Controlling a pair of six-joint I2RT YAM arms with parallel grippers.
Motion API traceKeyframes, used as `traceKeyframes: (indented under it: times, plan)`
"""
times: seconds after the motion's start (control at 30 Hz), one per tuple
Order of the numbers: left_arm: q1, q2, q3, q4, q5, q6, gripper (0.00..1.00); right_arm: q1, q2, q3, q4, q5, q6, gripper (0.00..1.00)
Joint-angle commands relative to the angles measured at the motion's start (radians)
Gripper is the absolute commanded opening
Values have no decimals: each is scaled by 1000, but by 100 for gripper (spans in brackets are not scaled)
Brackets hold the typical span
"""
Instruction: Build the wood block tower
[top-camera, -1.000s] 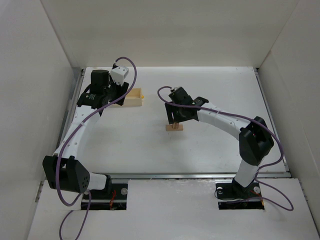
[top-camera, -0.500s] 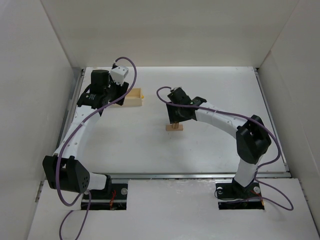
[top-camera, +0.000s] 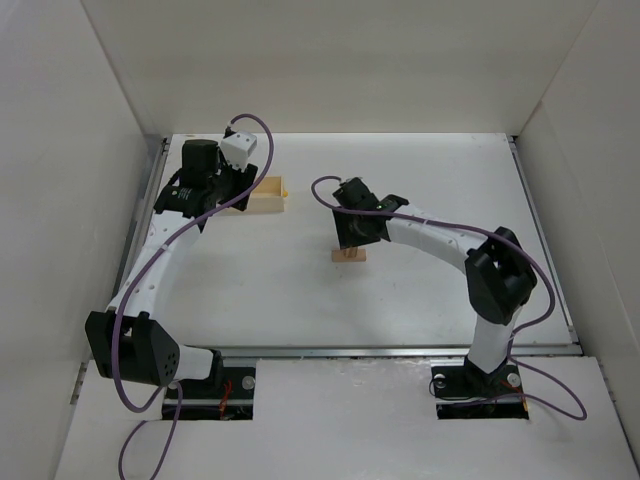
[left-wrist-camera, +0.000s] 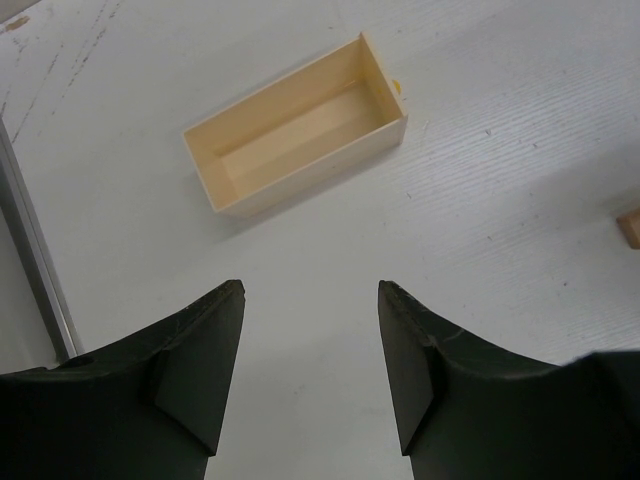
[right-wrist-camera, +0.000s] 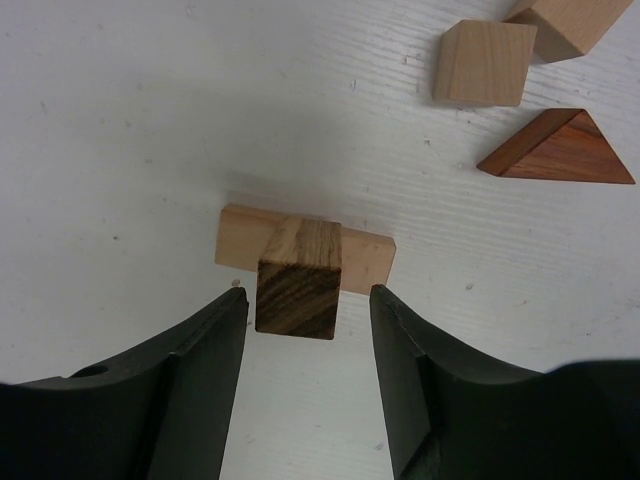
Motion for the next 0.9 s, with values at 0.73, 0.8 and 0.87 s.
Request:
traceKeyframes:
  times: [0.73,0.8,0.87]
  plan:
    - [-14,-46,-19,41,-4,-7,53,10,5,51,11,18,83,48]
    - [-15,-46,-19,41,-4,-7,53,19,5,51,2,27,83,45]
    - [-15,-46,-28,41,-4,-7,53,19,5,51,2,27,83,45]
